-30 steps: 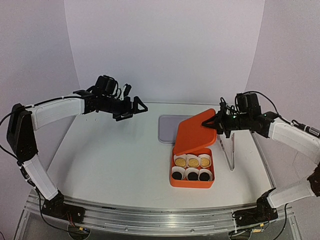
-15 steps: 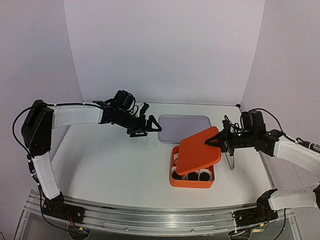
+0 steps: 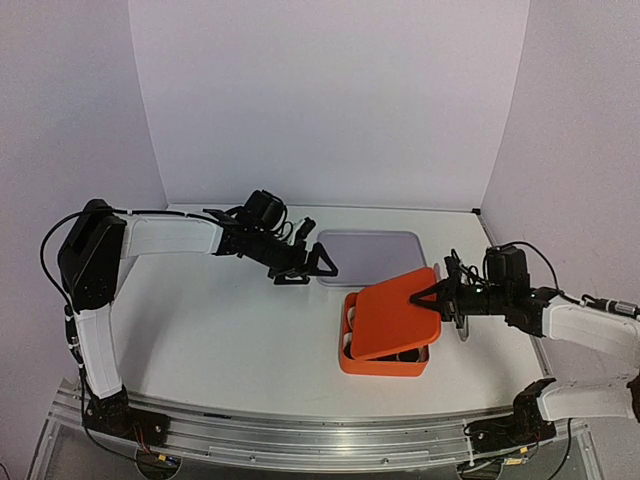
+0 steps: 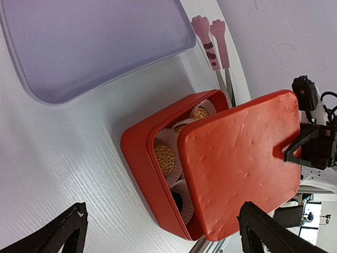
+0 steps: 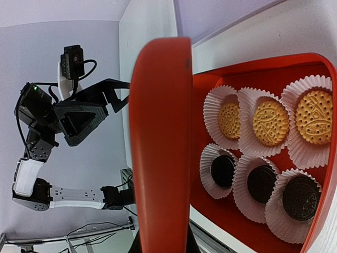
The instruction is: Pack the cookies
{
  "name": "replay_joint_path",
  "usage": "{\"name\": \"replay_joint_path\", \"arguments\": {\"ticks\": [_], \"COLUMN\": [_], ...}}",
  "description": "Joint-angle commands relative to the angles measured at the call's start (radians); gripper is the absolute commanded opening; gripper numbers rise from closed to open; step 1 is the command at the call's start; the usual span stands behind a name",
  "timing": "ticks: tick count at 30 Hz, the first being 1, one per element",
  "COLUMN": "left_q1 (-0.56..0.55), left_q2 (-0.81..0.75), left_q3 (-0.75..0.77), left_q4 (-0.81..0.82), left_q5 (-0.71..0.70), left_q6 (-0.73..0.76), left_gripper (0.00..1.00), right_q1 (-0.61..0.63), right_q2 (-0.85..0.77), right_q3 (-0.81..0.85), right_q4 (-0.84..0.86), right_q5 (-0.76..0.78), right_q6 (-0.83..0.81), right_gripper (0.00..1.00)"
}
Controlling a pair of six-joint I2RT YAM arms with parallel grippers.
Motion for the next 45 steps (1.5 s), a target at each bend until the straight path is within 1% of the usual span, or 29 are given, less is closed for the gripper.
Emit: {"name": "replay_joint_path", "arguments": {"ticks": [1,6,11,15,19,23,28,34,38,42,44,45], "left_q1": [-0.005,-0.006,-0.009,-0.012,-0.012,-0.013,-0.013,-0.014,-0.017,-0.021,-0.021,-0.022], "left_q2": [-0.007,0.012,0.027,0.032,0.039,0.051,0.059,0.064,0.063,0.063,0.065,0.066], "left_q3": [0.026,0.03,0.029,0.035,0.044,0.058,0.07,0.078,0.077,0.073,0.072,0.072], "left_q4": [0.055,0.074,0.087,0.087,0.083,0.078,0.068,0.067,0.069,0.07,0.072,0.074], "left_q5": [0.029,0.056,0.069,0.071,0.076,0.081,0.082,0.085,0.085,0.085,0.085,0.089], "left_q6": [-0.012,-0.016,-0.022,-0.021,-0.016,-0.016,-0.015,-0.02,-0.022,-0.022,-0.025,-0.027], "left_gripper": [1.0,1.0,1.0,1.0,1.0,1.0,1.0,1.0,1.0,1.0,1.0,1.0], "right_q1": [-0.023,-0.038,-0.059,-0.078,-0.092,-0.109,-0.116,-0.134,-0.15,-0.152,-0.152,-0.152], "right_q2": [-0.007,0.015,0.063,0.088,0.102,0.079,0.095,0.111,0.12,0.082,0.058,0.051], "right_q3": [-0.057,-0.095,-0.145,-0.168,-0.183,-0.199,-0.212,-0.221,-0.23,-0.23,-0.236,-0.24], "right_q4": [0.187,0.255,0.408,0.424,0.437,0.437,0.437,0.436,0.435,0.435,0.435,0.436], "right_q5": [-0.03,-0.033,-0.068,-0.074,-0.089,-0.083,-0.096,-0.053,-0.052,-0.041,-0.027,-0.028], "right_q6": [0.048,0.05,0.107,0.105,0.115,0.111,0.129,0.156,0.193,0.223,0.248,0.256], "right_gripper": [0.0,0.0,0.0,0.04,0.12,0.24,0.29,0.29,0.28,0.23,0.19,0.19]}}
